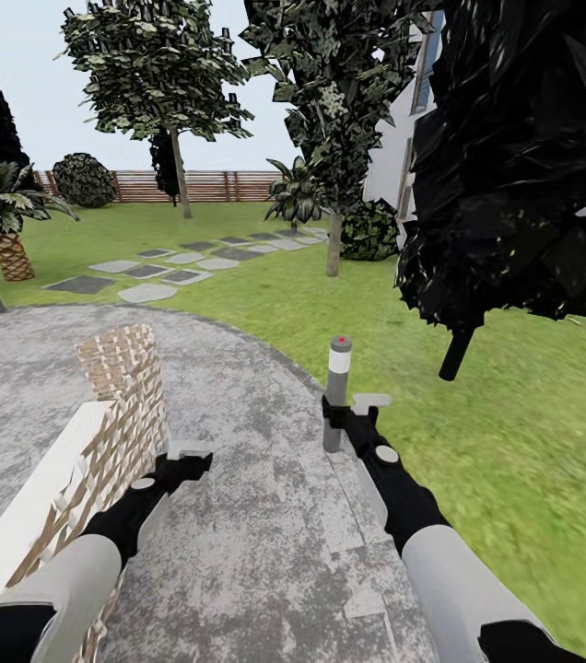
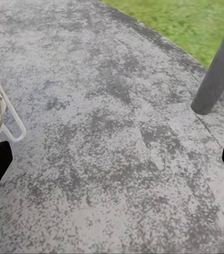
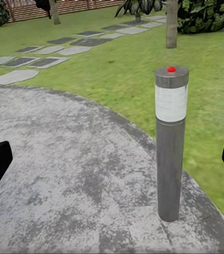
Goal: Pick up the pesticide atomizer in the garden and spray insectifuge to fully cover both potted plants in the garden.
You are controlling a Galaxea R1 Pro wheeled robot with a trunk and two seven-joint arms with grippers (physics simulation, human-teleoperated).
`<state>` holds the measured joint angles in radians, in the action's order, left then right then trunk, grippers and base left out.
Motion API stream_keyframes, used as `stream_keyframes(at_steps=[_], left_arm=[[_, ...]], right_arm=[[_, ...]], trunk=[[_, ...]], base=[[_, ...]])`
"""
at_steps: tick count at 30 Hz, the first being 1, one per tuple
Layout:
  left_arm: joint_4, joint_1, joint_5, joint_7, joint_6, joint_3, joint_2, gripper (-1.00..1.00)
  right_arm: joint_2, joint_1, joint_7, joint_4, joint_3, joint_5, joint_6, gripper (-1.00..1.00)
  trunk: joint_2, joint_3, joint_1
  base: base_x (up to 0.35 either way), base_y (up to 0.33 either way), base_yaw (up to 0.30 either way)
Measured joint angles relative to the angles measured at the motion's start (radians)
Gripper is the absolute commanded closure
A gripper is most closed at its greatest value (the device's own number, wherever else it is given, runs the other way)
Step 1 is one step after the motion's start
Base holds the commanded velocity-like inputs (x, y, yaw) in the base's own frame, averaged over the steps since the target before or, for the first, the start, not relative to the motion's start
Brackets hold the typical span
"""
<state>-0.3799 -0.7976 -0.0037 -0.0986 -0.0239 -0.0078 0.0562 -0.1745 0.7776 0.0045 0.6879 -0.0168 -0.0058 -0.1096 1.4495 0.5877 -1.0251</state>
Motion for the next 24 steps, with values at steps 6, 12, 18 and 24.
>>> stream_keyframes(at_steps=[6, 12, 18, 24], left_arm=[[-0.010, -0.016, 0.006, -0.006, -0.036, 0.004, -0.005, -1.00], [-0.054, -0.020, 0.008, -0.004, -0.036, 0.004, -0.009, -1.00], [-0.059, -0.019, 0.009, -0.004, -0.036, 0.005, -0.003, -1.00], [-0.060, -0.018, 0.010, -0.004, -0.036, 0.006, 0.000, -1.00]], right_arm=[[0.000, 0.001, 0.002, 0.002, -0.006, 0.001, 0.000, -1.00], [0.000, 0.001, 0.002, 0.001, -0.019, 0.005, 0.000, -1.00], [0.000, 0.001, 0.001, 0.009, -0.105, 0.005, -0.002, -1.00], [0.000, 0.001, 0.001, 0.019, -0.137, 0.004, -0.004, -1.00]], trunk=[[0.000, 0.000, 0.001], [0.000, 0.000, 0.001], [0.000, 0.000, 0.001], [0.000, 0.000, 0.001]], base=[[0.194, 0.000, 0.000], [0.323, 0.000, 0.000], [0.335, 0.000, 0.000], [0.336, 0.000, 0.000]])
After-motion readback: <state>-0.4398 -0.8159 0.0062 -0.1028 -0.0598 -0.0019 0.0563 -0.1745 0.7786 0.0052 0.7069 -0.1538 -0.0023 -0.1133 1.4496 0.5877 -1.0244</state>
